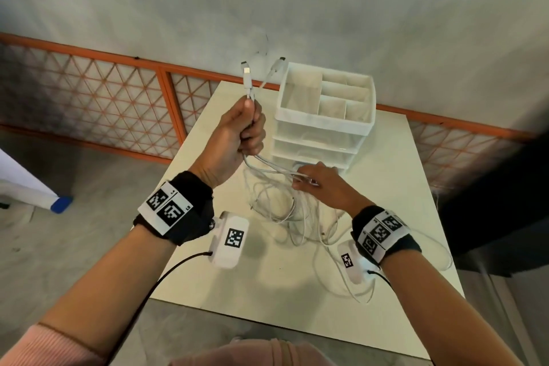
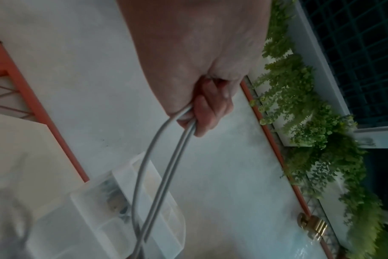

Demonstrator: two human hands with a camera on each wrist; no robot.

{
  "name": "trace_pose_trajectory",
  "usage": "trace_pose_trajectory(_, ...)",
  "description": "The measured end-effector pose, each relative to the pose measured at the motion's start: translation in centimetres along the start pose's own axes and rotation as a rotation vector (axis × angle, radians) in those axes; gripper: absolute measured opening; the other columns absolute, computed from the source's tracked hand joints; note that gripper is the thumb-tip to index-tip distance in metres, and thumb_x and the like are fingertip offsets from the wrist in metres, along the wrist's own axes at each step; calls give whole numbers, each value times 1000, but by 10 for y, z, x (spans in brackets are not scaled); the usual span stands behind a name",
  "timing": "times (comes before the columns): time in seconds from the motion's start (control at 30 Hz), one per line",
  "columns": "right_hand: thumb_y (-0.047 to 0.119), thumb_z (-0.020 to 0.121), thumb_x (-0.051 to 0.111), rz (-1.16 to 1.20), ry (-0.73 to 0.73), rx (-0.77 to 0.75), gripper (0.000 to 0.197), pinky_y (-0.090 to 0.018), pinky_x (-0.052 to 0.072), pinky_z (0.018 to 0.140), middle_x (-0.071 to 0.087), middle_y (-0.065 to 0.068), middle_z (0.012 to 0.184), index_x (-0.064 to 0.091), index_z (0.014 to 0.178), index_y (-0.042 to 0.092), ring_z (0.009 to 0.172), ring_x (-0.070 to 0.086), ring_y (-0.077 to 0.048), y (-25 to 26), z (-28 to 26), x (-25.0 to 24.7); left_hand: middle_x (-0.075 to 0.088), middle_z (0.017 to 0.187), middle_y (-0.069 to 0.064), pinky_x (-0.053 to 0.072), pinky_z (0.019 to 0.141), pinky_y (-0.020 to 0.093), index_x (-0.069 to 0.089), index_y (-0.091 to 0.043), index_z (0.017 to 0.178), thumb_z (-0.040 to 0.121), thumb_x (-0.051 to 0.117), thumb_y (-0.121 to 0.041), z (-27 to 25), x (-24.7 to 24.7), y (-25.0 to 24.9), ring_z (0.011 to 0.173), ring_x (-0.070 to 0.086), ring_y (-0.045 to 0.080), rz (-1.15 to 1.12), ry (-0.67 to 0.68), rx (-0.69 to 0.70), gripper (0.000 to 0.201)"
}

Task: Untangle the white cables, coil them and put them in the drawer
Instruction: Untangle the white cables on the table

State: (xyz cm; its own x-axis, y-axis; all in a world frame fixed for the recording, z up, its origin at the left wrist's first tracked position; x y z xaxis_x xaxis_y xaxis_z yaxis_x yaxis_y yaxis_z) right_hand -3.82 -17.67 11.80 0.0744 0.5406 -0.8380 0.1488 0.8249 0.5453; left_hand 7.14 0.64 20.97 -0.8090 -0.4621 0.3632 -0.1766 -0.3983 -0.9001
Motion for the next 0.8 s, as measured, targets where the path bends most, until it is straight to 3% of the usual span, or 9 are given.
trace_pose_trajectory(0.07,24,93,57,4,7,-23,23,-35,32,90,62,-8,99,64,104,5,89,49,-15,-3,1,-4,28,53,-13,18,40,16,35,-16,74,102,24,-27,1,-1,-3,43,19,2,9,-31,19,32)
trace_pose_trajectory(0.13,16,93,56,28,-12,-48,20,-24,29,79,57,-3,88,65,101,-1,76,45,0,0,0,-12,27,53,-14,19,40,16,35,-17,73,100,30,-30,1,0,-7,43,19,2,68,-89,34,30)
trace_pose_trajectory(0.27,11,89,61,131,-137,-33,12,-4,36,66,66,-2,76,69,89,2,68,53,16,13,-2,-52,26,56,-11,23,48,21,40,-23,72,81,72,-33,-4,0,-4,50,21,9,630,-136,88,35)
trace_pose_trajectory(0.37,5,87,61,207,-155,-51,11,-12,41,72,70,-10,81,70,92,6,71,59,0,31,-6,-83,29,47,-10,20,44,21,56,-20,89,61,86,-35,-4,4,8,43,23,6,820,-88,-26,43)
trace_pose_trajectory(0.43,2,86,60,279,-150,-73,12,-16,45,74,69,-12,83,68,94,6,73,62,-10,45,-8,-97,38,40,-10,22,44,17,62,-18,96,65,85,-29,-1,8,17,39,30,6,843,-81,-67,40)
trace_pose_trajectory(0.5,1,87,61,362,-152,-113,10,-11,46,68,66,-13,84,67,93,4,68,60,-10,59,-8,-104,39,39,-11,26,47,19,65,-17,83,75,78,-27,3,13,24,40,31,6,871,-78,-48,19)
trace_pose_trajectory(0.57,5,87,63,444,-190,-139,9,-11,45,60,63,-14,78,66,92,-2,59,54,-8,64,-10,-107,42,41,-12,29,50,20,60,-16,69,83,71,-26,6,14,25,43,34,4,861,-83,2,20)
trace_pose_trajectory(0.63,13,87,65,476,-220,-91,16,-11,42,56,57,-4,65,66,92,-2,52,49,-6,57,-11,-104,48,44,-16,29,49,15,62,-16,73,88,65,-23,9,12,22,43,38,1,832,-107,62,17)
trace_pose_trajectory(0.8,33,91,58,263,126,115,30,-13,47,73,67,5,67,67,78,8,69,65,-15,-3,-14,-52,37,47,-13,23,46,17,60,-5,80,94,57,-18,9,14,6,44,27,2,695,-254,244,19)
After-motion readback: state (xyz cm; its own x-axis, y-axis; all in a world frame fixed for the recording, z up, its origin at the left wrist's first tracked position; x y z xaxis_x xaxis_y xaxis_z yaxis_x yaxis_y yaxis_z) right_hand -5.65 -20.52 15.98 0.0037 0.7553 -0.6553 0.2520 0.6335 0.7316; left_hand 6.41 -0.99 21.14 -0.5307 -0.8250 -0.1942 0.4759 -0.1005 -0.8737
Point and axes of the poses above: each hand's wrist, its own z-axis towards the middle knuckle, its own x-axis out of the palm, y = z × x, the point moved 1 cm from there along z, towards the middle knuckle
